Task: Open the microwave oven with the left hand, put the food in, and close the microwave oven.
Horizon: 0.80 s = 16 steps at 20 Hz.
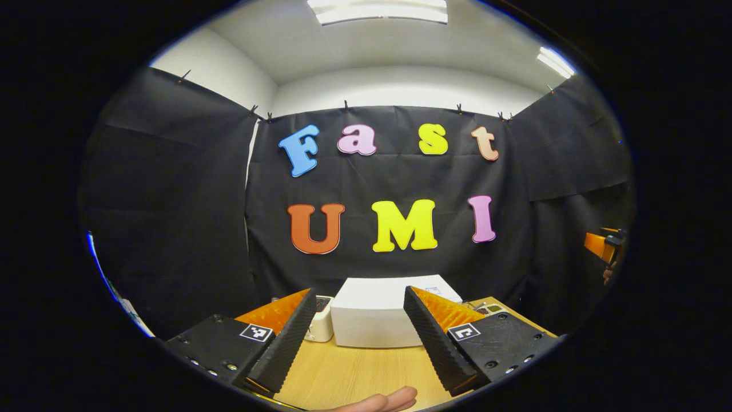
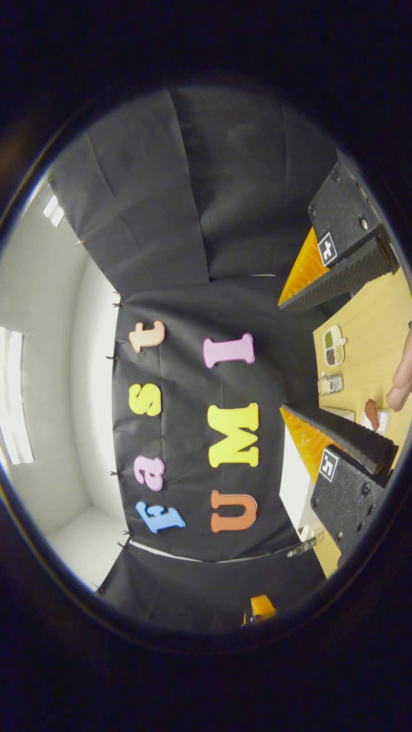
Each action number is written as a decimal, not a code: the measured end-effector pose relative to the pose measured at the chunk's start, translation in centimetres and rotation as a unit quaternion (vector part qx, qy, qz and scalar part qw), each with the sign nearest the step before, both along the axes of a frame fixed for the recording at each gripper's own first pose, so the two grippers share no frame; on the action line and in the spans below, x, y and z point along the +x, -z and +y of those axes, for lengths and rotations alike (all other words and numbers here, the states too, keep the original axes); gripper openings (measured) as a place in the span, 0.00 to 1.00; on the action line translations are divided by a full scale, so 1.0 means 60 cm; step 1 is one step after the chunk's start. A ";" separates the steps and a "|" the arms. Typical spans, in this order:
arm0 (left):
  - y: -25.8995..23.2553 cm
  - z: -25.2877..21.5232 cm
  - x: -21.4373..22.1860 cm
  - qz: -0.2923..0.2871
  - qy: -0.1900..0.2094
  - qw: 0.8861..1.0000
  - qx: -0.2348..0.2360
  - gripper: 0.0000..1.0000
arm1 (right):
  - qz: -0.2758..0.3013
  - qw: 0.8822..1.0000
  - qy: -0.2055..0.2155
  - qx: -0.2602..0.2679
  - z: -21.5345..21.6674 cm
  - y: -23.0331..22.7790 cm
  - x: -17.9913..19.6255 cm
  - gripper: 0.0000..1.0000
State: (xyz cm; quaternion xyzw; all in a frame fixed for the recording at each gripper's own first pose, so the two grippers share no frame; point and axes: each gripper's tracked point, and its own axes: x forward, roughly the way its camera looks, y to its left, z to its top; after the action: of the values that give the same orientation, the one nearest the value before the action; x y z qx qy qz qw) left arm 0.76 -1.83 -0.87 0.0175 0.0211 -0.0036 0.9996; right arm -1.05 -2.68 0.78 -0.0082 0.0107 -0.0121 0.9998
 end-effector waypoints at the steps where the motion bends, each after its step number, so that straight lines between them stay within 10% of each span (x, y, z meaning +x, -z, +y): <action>1: -0.003 -0.006 0.002 -0.003 0.003 1.000 -0.002 0.95 | 0.000 1.000 0.000 -0.001 -0.002 -0.002 0.001 0.90; 16: 0.169 -0.188 0.211 0.059 0.059 0.995 -0.057 0.93 | -0.002 1.000 0.009 0.017 -0.047 -0.008 0.004 1.00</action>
State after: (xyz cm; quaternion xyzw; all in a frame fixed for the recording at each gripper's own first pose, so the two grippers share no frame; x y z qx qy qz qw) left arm 13.41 -13.13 -10.98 -0.0381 0.0787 -0.0648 0.9941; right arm -0.83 -5.49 1.25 0.0087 0.0086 -0.0212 0.9997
